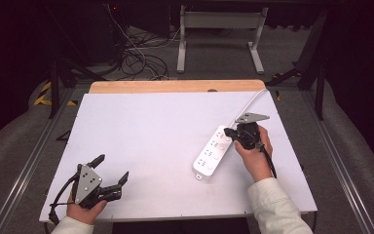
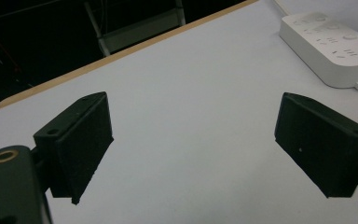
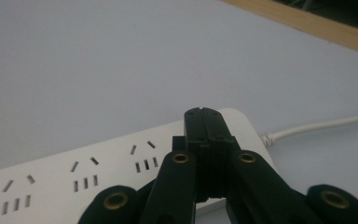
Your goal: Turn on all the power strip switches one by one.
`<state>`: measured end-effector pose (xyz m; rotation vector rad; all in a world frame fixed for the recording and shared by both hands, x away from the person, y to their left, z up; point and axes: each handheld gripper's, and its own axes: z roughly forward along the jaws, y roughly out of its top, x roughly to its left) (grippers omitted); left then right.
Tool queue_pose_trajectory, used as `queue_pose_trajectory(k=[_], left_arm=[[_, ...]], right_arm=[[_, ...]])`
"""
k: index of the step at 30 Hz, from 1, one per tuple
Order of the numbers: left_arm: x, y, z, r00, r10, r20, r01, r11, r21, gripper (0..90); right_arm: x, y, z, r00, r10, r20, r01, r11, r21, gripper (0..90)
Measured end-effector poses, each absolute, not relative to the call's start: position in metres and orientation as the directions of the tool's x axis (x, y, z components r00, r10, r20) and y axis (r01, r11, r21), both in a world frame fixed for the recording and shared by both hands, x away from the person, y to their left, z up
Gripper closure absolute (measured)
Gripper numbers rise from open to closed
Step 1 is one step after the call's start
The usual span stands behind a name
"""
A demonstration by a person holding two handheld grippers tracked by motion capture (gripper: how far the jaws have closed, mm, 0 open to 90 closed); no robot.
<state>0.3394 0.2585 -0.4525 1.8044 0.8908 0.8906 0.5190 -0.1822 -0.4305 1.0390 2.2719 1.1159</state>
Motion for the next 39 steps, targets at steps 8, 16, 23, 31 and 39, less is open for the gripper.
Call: queue_pose_trajectory(k=[8, 16, 23, 31, 39], left_arm=[[0.338, 0.258, -0.452, 0.481, 0.854, 0.198, 0.198, -0.326, 0.925, 11.5], [0.338, 0.258, -0.451, 0.479, 0.855, 0.2, 0.193, -0.325, 0.926, 11.5], [0.338, 0.258, -0.451, 0.483, 0.853, 0.198, 0.192, -0.324, 0.926, 11.5], [0.336, 0.257, -0.449, 0.488, 0.849, 0.204, 0.185, -0.328, 0.926, 11.4], [0.335, 0.256, -0.45, 0.512, 0.835, 0.202, 0.194, -0.341, 0.92, 10.5]], right_arm=[[0.496, -0.189, -0.409, -0.652, 0.758, -0.019, 0.386, 0.354, 0.852, 73.8], [0.48, -0.198, -0.397, -0.66, 0.751, -0.026, 0.347, 0.335, 0.876, 48.2], [0.461, -0.211, -0.4, -0.685, 0.728, 0.005, 0.326, 0.3, 0.897, 25.3], [0.43, -0.236, -0.423, -0.746, 0.665, -0.022, 0.269, 0.331, 0.904, 21.3], [0.408, -0.258, -0.457, -0.754, 0.657, 0.028, 0.273, 0.273, 0.922, 16.8]])
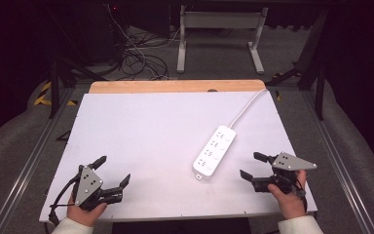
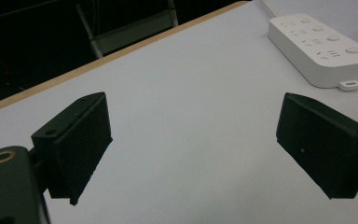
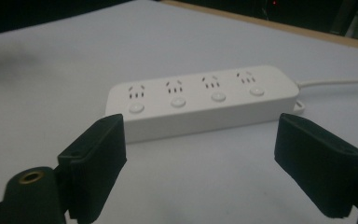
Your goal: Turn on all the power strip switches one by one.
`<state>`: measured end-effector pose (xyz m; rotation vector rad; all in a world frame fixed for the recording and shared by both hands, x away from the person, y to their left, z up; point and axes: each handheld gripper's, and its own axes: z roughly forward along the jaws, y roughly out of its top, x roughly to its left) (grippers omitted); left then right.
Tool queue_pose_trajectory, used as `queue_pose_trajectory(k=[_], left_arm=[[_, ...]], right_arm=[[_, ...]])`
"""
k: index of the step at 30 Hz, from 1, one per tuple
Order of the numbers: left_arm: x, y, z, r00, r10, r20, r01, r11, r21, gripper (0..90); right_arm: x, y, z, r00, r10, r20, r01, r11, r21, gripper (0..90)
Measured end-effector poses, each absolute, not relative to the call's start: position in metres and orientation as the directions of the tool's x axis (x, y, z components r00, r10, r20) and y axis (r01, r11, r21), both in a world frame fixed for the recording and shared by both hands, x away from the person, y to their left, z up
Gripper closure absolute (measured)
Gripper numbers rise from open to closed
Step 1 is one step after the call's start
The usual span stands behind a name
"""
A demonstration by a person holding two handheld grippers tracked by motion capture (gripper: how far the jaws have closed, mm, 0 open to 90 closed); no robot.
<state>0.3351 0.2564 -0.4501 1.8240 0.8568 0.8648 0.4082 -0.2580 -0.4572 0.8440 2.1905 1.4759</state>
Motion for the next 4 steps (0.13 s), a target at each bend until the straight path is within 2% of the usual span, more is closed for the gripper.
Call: queue_pose_trajectory(k=[4], left_arm=[[0.3329, 0.2559, -0.4519, 0.527, 0.83, 0.181, 0.211, -0.334, 0.919, 10.0]], right_arm=[[0.4021, -0.2612, -0.4678, -0.745, 0.667, -0.005, 0.301, 0.342, 0.89, 15.1]])
